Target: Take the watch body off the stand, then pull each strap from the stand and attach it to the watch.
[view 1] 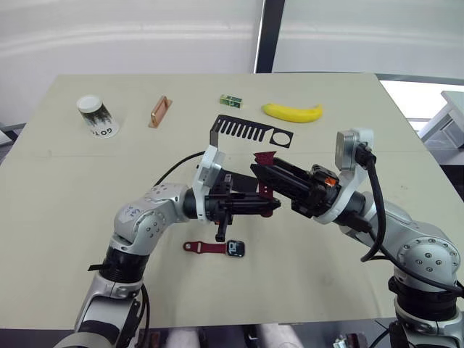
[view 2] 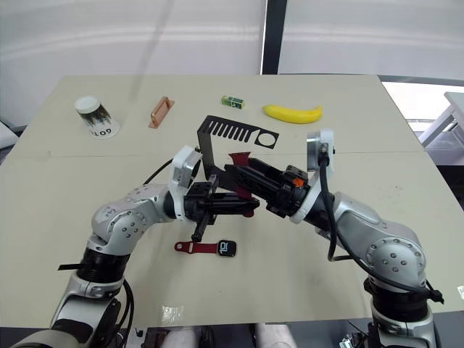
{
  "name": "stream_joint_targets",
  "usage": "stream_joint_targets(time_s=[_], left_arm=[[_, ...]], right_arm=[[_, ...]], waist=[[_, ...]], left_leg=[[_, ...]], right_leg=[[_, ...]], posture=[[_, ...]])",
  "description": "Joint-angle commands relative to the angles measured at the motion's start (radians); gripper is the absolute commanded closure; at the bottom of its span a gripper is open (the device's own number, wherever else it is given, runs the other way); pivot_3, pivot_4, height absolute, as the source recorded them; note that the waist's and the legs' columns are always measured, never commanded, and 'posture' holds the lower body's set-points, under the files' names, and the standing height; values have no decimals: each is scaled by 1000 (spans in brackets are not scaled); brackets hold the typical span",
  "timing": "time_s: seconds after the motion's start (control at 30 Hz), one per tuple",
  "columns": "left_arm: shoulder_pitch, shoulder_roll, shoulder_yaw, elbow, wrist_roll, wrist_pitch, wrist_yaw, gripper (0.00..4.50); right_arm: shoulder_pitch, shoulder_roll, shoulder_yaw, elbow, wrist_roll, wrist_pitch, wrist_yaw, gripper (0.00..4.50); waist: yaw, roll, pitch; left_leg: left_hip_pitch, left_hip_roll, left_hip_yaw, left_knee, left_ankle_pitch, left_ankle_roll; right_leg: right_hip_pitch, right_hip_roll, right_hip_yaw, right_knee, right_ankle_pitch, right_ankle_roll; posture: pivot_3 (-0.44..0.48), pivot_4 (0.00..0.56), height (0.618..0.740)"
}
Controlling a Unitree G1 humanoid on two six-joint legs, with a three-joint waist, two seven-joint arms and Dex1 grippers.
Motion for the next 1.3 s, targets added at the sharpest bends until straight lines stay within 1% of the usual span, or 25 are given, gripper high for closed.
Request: stream_joint_targets(time_s=[0.03, 1.0, 1.07, 1.1, 1.13, 1.17, 1.2, 1.3], left_arm=[[-17, -9, 18, -15, -19, -4, 0, 4500], [4, -11, 10, -46, -15, -10, 7, 4500], [5, -11, 9, -50, -15, -11, 8, 4500], [5, -10, 10, -50, -15, -10, 9, 4500], [6, -10, 10, -51, -15, -10, 10, 4500], [6, -10, 11, -51, -15, -9, 10, 4500], [6, -9, 12, -52, -16, -8, 11, 4500], [7, -7, 13, -54, -19, -4, 12, 4500]], right_arm=[[-1, -1, -16, -39, 11, -27, -16, 2523], [-9, -19, -22, -43, 24, -43, -10, 2523], [-9, -22, -21, -45, 17, -43, -3, 3056], [-9, -20, -21, -44, 17, -45, -1, 3404], [-10, -17, -21, -43, 17, -47, -2, 3914], [-12, -14, -21, -42, 16, -49, -3, 4329], [-13, -11, -22, -42, 15, -52, -3, 4423], [-15, -6, -18, -41, 5, -58, -5, 4423]], waist=[[0, 0, 0], [0, 0, 0], [0, 0, 0], [0, 0, 0], [0, 0, 0], [0, 0, 0], [0, 0, 0], [0, 0, 0]], left_leg=[[0, 0, 0, 0, 0, 0], [0, 0, 0, 0, 0, 0], [0, 0, 0, 0, 0, 0], [0, 0, 0, 0, 0, 0], [0, 0, 0, 0, 0, 0], [0, 0, 0, 0, 0, 0], [0, 0, 0, 0, 0, 0], [0, 0, 0, 0, 0, 0]], right_leg=[[0, 0, 0, 0, 0, 0], [0, 0, 0, 0, 0, 0], [0, 0, 0, 0, 0, 0], [0, 0, 0, 0, 0, 0], [0, 0, 0, 0, 0, 0], [0, 0, 0, 0, 0, 0], [0, 0, 0, 0, 0, 0], [0, 0, 0, 0, 0, 0]], posture=[[0, 150, 740], [0, 150, 740], [0, 150, 740], [0, 150, 740], [0, 150, 740], [0, 150, 740], [0, 150, 740], [0, 150, 740]])
